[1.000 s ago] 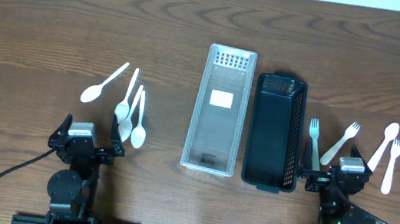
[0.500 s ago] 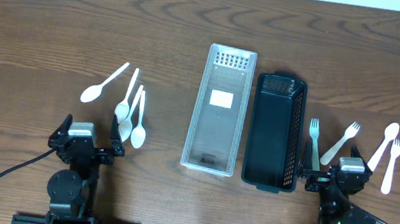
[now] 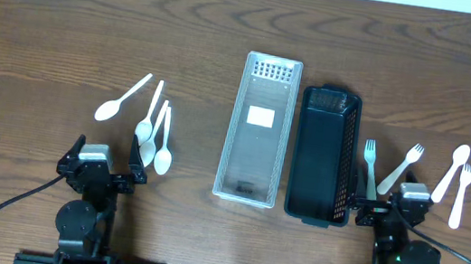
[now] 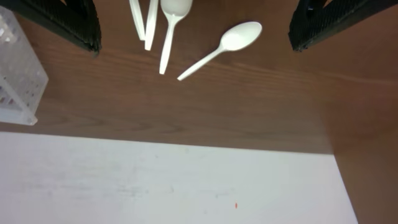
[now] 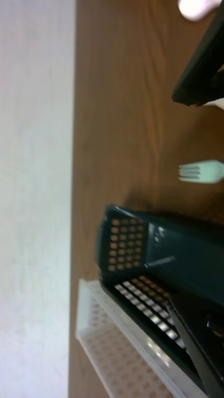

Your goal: Pack container

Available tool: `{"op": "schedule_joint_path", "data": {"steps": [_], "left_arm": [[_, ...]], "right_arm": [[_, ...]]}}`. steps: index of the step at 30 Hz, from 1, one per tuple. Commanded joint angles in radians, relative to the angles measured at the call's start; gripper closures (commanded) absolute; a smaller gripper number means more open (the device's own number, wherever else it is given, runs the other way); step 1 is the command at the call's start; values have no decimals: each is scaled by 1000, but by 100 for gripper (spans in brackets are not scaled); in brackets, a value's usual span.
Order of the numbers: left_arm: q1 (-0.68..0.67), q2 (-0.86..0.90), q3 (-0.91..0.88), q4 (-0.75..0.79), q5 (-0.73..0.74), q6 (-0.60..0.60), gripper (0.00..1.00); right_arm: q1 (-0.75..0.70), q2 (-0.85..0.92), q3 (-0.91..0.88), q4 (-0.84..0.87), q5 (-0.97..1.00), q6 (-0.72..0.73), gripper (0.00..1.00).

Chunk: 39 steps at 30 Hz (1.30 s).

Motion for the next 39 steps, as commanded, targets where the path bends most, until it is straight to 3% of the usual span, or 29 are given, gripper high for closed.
{"op": "schedule_joint_path", "data": {"steps": [1, 7, 14, 17, 21, 22, 24, 25, 26, 39], "left_arm": [[3, 19, 58, -102, -5, -98, 2], [3, 188, 335, -283, -5, -99, 2], [3, 554, 719, -556, -5, -91, 2], [3, 710, 864, -720, -4, -92, 2], [3, 869, 980, -847, -4, -93, 2], [3, 889, 984, -847, -3, -93, 2], [3, 921, 984, -846, 21, -93, 2], [3, 935, 983, -848, 40, -93, 2], [3, 947, 983, -851, 55, -92, 2], [3, 1038, 983, -869, 66, -93, 4]], "right_arm": [[1, 63, 58, -8, -51, 45, 1], [1, 316, 341, -133, -40, 41, 1], [-2, 708, 749, -589, 0, 24, 1], [-6, 855, 860, -741, 5, 23, 1], [-6, 982, 914, -803, 2, 32, 1], [-6, 998, 914, -807, 13, 34, 12], [-7, 1025, 913, -816, 60, 72, 69], [-11, 1038, 913, -821, 101, 121, 89], [-13, 1047, 913, -825, 131, 153, 99], [-19, 1240, 909, -883, 125, 184, 99]]}}
